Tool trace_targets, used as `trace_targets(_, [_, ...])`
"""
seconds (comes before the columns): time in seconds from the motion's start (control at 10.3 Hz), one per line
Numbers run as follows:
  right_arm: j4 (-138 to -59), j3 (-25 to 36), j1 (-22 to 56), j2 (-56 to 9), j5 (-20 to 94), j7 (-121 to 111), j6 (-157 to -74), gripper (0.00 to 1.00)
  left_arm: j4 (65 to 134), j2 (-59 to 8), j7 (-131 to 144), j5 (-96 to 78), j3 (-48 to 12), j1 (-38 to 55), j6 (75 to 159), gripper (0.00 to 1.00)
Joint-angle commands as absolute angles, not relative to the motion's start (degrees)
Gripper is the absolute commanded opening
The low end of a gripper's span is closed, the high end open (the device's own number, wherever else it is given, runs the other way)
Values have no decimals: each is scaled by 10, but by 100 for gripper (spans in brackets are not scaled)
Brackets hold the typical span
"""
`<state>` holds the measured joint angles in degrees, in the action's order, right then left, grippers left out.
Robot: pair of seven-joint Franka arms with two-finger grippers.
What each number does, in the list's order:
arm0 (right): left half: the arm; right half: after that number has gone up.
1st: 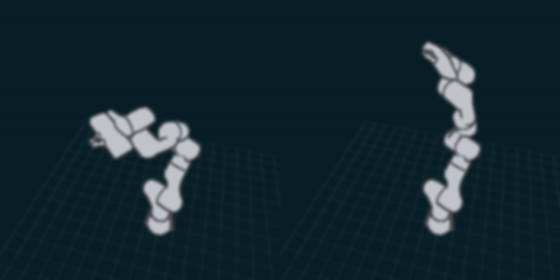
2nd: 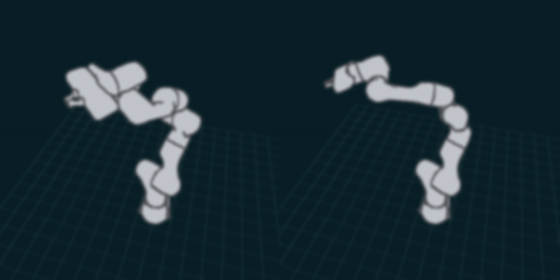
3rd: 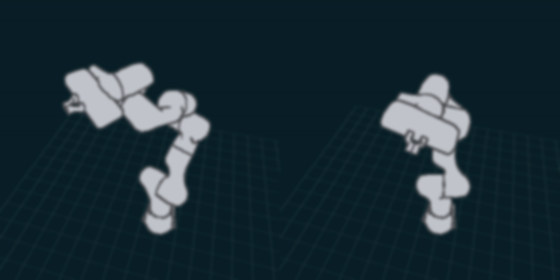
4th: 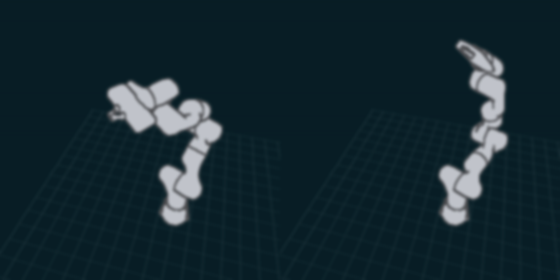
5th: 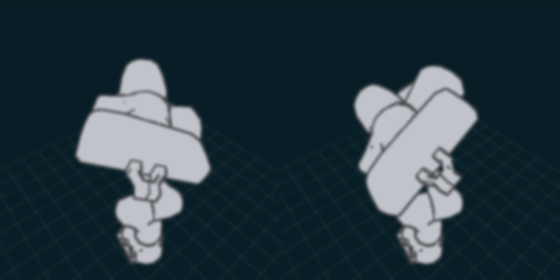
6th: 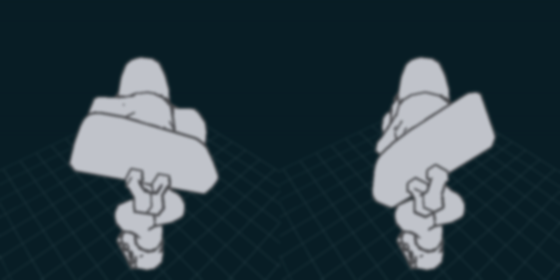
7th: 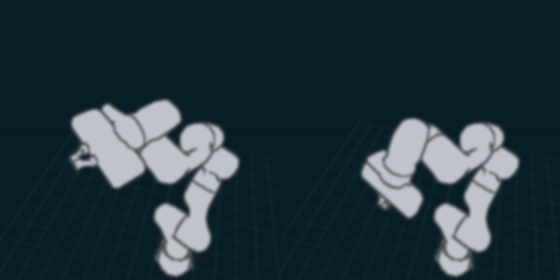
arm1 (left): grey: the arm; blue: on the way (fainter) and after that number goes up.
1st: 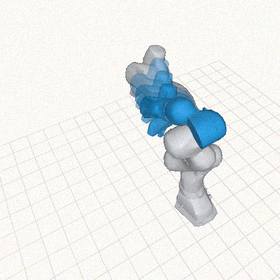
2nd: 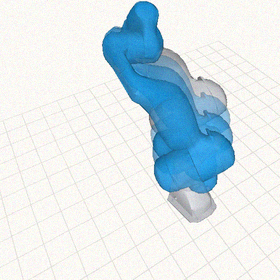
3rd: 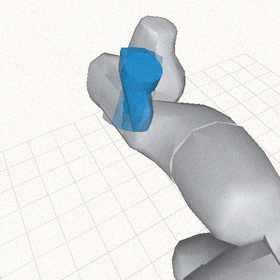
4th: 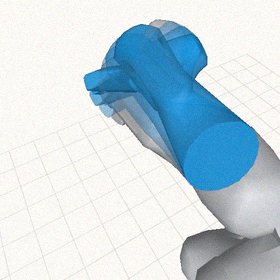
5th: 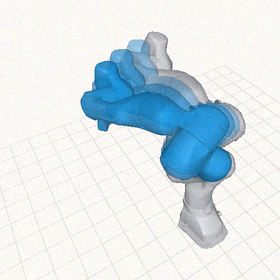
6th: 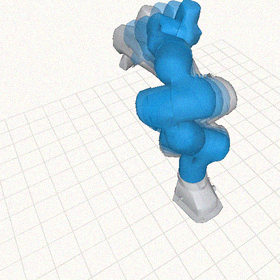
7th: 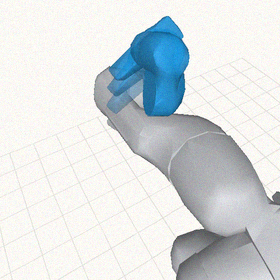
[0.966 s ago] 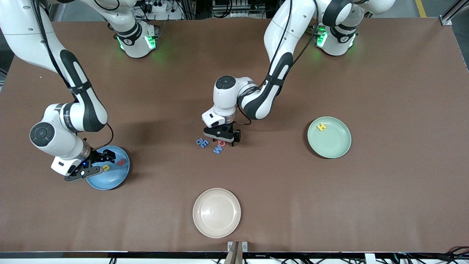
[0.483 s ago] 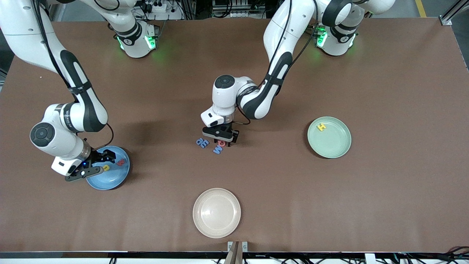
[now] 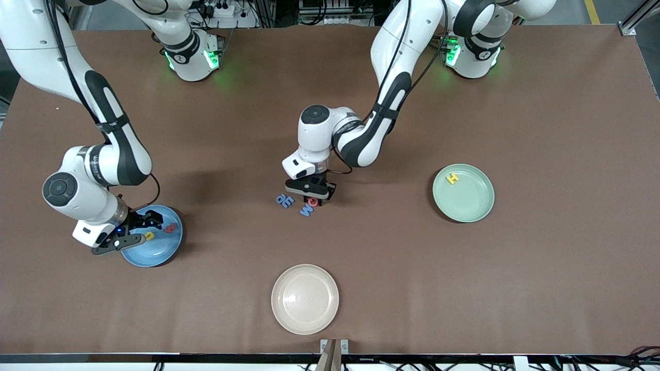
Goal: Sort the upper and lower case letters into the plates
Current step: 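Lower the left gripper and grasp the pink Q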
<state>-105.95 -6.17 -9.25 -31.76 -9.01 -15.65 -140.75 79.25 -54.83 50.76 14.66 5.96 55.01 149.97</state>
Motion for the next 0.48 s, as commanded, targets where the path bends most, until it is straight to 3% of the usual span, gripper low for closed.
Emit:
trace_targets(0.0, [-1050,-65,-93,-323,-98,-158,-1405,100,788,-558,526,149,65,556,1490,47])
trace_targets(0.39, [-1050,-66,-80,-322,-96,-150,-1399,100,788,-555,526,148,65,556,1485,41])
